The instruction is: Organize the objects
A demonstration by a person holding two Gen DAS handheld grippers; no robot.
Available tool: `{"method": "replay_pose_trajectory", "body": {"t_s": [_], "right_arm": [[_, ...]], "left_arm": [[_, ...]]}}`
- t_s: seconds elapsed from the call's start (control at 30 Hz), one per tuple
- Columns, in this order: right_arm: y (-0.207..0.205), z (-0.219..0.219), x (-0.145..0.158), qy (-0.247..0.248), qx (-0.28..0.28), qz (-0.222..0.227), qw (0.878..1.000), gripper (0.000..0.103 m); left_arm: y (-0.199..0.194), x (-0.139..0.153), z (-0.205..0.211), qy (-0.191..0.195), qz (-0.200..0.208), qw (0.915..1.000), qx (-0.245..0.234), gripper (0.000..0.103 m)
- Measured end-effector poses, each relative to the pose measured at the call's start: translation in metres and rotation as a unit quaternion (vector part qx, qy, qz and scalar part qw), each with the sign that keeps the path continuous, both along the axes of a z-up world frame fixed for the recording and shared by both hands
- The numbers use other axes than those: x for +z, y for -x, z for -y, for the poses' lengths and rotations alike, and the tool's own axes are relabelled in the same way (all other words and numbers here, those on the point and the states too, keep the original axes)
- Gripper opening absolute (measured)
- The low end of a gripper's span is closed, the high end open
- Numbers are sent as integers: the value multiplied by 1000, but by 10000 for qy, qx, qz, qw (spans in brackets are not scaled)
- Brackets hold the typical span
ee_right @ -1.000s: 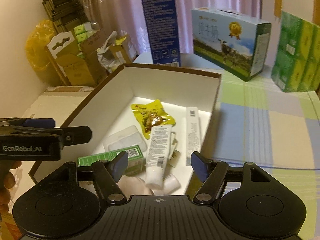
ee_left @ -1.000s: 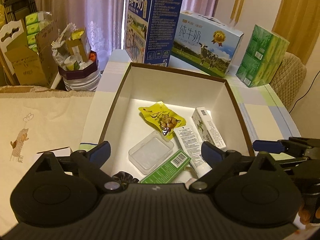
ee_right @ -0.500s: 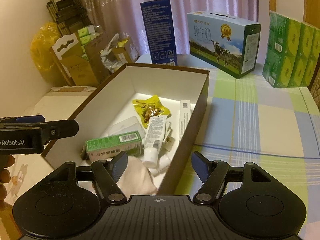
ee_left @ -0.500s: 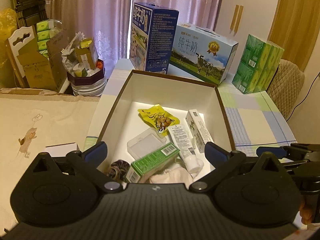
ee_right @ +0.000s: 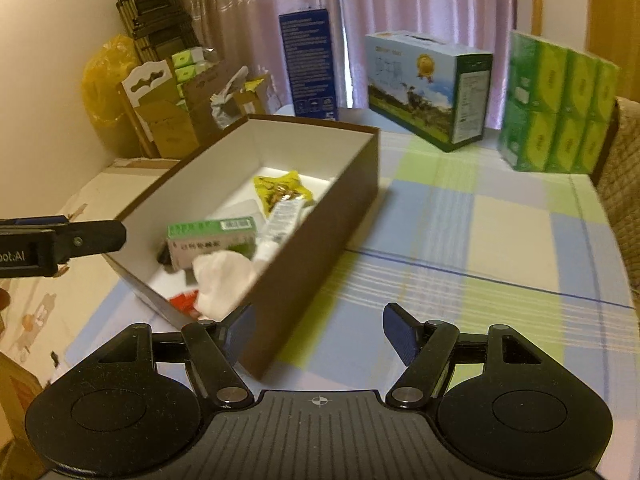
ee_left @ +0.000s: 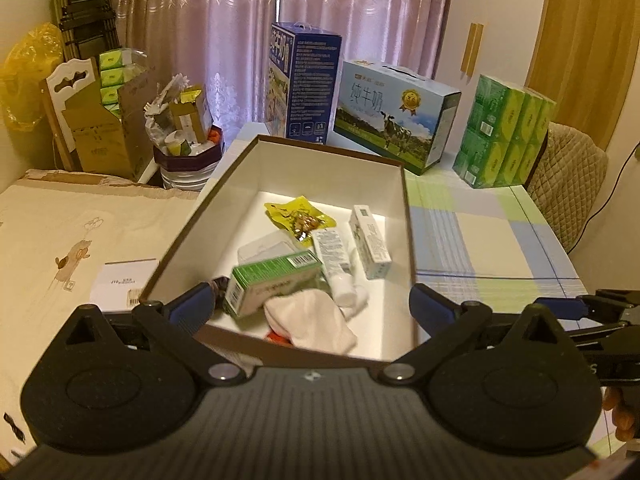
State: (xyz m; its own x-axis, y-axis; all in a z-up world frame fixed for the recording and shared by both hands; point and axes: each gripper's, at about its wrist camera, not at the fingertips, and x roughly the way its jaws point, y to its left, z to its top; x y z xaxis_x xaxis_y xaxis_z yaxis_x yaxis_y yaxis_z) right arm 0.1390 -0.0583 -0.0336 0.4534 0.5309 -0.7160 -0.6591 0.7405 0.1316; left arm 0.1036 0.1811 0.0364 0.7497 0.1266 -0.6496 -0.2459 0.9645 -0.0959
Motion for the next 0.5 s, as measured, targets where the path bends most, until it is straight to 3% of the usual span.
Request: {"method": "replay_pose_trajectory", "body": {"t_s": [0.5], "right_arm": [[26, 113, 2, -28, -200, -213, 9996, 68]], "left_arm": [[44, -8, 103, 103, -334, 9992, -196, 102]]}}
